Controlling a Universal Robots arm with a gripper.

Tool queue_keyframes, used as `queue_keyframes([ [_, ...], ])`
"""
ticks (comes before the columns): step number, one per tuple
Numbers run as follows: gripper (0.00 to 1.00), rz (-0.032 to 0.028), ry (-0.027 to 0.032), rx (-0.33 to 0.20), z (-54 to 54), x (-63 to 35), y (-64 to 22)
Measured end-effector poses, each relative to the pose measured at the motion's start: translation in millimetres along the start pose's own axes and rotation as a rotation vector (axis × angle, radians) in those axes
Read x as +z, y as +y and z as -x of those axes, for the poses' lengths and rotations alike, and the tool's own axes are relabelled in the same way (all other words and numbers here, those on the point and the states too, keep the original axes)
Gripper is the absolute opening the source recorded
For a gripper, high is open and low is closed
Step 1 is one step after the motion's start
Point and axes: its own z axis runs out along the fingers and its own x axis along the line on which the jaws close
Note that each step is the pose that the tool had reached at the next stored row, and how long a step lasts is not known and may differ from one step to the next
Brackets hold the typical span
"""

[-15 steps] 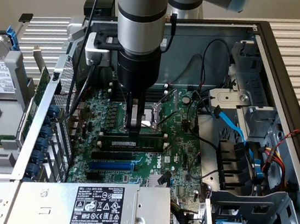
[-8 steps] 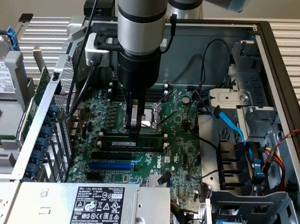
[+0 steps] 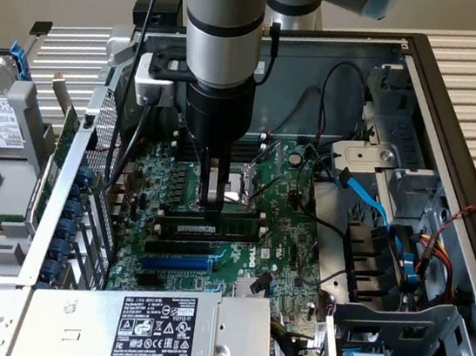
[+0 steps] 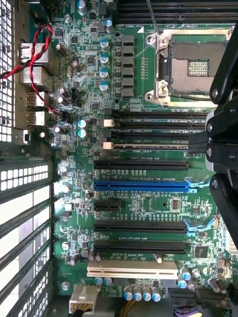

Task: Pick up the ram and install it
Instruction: 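Press down the ram until it locks into place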

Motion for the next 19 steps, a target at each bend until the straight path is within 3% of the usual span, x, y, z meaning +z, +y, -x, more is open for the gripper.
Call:
queue_keyframes([
  [15,0.10,-0.0003,-0.0004,0.000,0.0,3.8,1.5],
  [19,0.10,-0.0010,-0.0016,0.000,0.1,-0.4,1.7],
])
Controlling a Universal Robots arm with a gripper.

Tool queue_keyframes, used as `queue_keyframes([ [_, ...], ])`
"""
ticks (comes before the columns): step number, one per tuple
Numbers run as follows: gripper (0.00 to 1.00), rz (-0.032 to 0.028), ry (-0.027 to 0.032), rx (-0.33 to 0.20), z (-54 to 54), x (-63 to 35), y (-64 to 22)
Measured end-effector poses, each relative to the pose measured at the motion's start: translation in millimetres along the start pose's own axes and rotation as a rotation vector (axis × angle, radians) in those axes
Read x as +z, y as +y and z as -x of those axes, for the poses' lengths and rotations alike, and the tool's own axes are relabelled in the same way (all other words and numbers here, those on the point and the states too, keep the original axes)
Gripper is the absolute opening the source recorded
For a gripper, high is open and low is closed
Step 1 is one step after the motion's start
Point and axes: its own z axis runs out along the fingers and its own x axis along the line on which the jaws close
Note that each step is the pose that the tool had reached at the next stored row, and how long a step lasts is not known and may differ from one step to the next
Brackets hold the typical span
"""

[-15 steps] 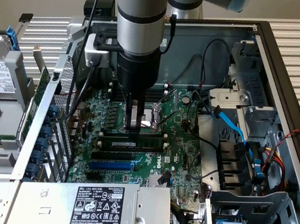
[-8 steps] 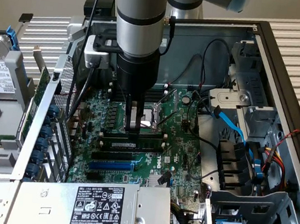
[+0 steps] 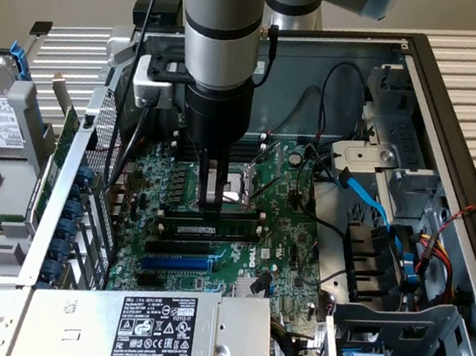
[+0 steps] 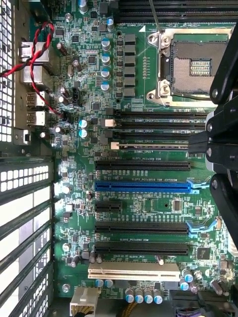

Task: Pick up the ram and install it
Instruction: 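Press down the ram until it locks into place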

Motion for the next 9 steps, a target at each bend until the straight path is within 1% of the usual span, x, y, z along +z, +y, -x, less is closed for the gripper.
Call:
queue_keyframes([
  [1,0.10,0.0006,0.0012,0.000,-0.2,-2.3,0.1],
  [7,0.10,0.0007,0.0012,0.000,-0.4,-15.9,0.5],
  [9,0.10,0.0006,0.0012,0.000,-0.5,-18.5,0.6],
])
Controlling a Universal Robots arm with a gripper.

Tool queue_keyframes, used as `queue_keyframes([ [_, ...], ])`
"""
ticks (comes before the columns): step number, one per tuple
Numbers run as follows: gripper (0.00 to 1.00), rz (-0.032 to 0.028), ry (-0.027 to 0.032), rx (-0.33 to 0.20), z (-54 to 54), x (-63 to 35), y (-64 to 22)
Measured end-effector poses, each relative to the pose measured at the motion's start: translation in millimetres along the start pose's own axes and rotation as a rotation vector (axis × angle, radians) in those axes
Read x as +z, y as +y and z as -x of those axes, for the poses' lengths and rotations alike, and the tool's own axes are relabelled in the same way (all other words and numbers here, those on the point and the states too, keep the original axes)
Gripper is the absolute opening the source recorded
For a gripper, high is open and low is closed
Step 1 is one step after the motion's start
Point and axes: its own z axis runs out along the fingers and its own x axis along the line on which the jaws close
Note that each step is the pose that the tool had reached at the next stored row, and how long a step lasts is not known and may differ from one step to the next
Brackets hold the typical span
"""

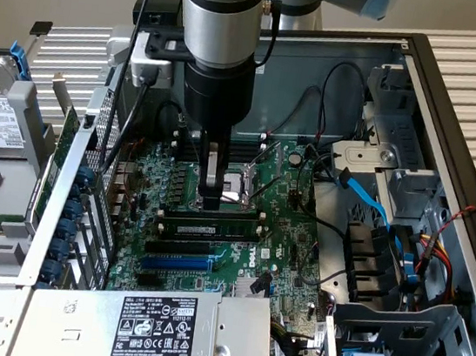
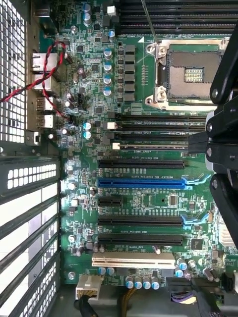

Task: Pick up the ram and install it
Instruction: 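Press down the ram until it locks into place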

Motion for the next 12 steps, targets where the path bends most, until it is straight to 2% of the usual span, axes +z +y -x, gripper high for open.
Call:
queue_keyframes([
  [12,0.10,0.0000,0.0000,0.000,0.0,-0.1,0.0],
])
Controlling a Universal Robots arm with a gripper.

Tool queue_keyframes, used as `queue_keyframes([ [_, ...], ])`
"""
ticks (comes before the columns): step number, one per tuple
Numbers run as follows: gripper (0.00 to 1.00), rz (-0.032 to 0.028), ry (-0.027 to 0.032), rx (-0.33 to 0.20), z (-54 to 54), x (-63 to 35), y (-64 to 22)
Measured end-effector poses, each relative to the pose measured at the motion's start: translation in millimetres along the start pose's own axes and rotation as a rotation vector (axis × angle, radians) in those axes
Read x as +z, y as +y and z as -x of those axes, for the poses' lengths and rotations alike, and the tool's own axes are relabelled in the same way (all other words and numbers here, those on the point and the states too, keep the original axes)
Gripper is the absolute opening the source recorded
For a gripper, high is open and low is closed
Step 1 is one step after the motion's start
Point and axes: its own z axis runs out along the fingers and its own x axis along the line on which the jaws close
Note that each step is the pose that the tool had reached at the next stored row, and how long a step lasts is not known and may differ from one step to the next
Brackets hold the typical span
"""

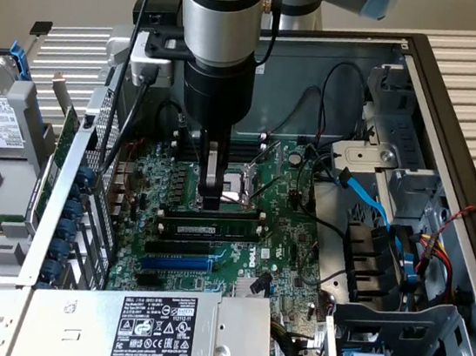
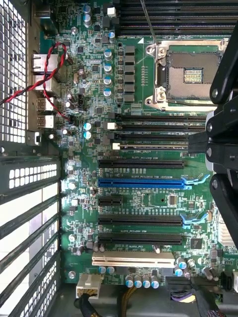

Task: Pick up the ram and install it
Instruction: 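Press down the ram until it locks into place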

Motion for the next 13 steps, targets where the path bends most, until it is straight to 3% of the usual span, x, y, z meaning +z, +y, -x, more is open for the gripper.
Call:
queue_keyframes([
  [6,0.10,0.0001,-0.0004,0.010,0.0,0.0,0.0],
  [13,0.10,0.0019,-0.0037,0.110,0.0,0.0,0.0],
])
